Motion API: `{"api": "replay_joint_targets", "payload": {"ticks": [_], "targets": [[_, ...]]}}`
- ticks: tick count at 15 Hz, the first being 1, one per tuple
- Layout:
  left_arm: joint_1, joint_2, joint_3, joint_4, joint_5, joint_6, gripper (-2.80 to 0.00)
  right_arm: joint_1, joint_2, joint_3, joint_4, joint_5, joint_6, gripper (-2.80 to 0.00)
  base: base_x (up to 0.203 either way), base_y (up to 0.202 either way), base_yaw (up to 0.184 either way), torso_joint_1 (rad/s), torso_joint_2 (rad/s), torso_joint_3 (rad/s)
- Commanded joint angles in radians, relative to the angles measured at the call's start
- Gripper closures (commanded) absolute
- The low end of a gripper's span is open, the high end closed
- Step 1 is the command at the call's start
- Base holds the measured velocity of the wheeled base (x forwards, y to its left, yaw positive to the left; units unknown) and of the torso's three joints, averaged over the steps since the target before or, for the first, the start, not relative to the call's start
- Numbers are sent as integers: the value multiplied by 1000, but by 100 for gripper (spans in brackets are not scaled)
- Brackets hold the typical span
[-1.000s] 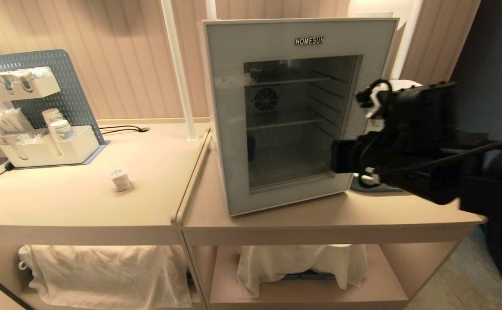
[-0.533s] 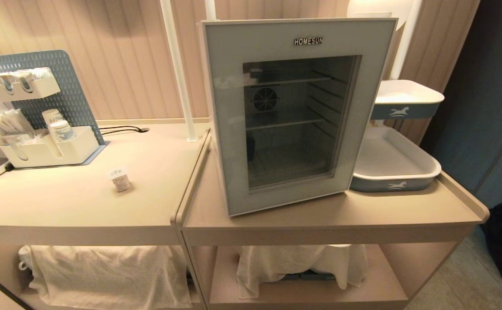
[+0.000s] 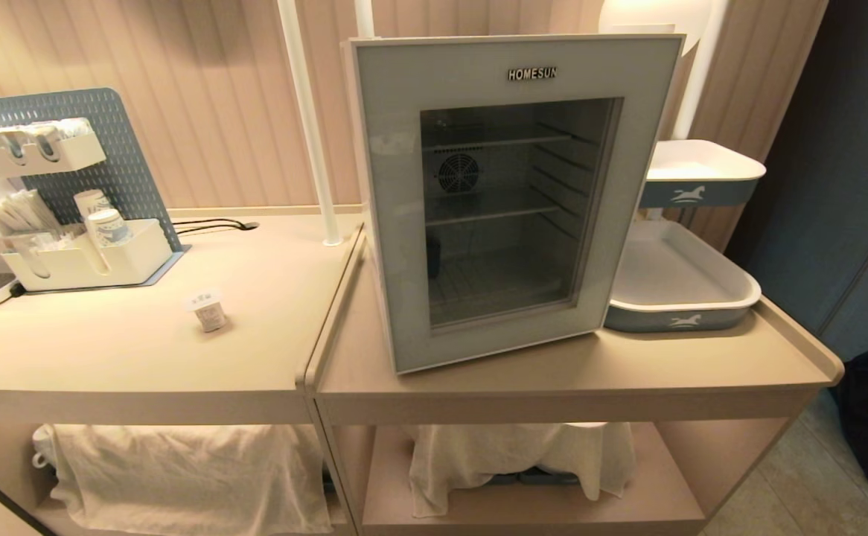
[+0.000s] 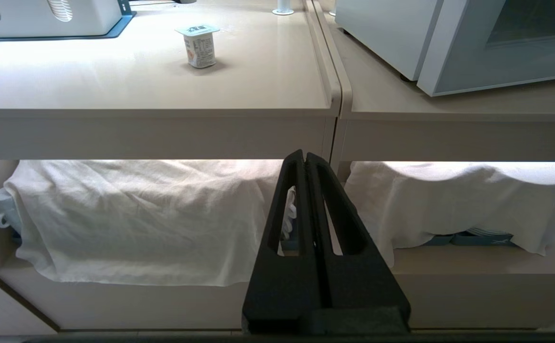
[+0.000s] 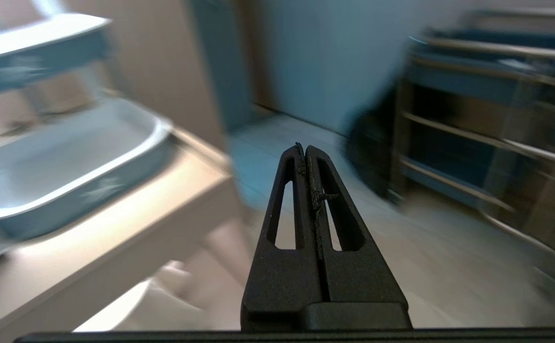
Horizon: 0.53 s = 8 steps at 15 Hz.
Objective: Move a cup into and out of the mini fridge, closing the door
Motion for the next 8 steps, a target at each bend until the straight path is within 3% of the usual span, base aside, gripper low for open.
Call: {"api": "replay_joint_targets", "payload": {"ticks": [1, 2, 3, 5, 8], "targets": [[-1, 0, 0, -1, 0, 0, 0, -24, -138, 122, -36, 420, -45, 0, 0, 0, 0, 0, 0, 0], [1, 0, 0, -1, 0, 0, 0, -29, -134, 143, -9, 601, -80, 0, 0, 0, 0, 0, 0, 0], [1, 0, 0, -1, 0, 0, 0, -33, -131, 153, 26, 727, -111, 0, 0, 0, 0, 0, 0, 0], [1, 0, 0, -1, 0, 0, 0, -38, -126, 145, 161, 752, -173, 0, 0, 0, 0, 0, 0, 0], [1, 0, 0, -1, 0, 3, 0, -37, -108, 134, 197, 759, -207, 0, 0, 0, 0, 0, 0, 0]]}}
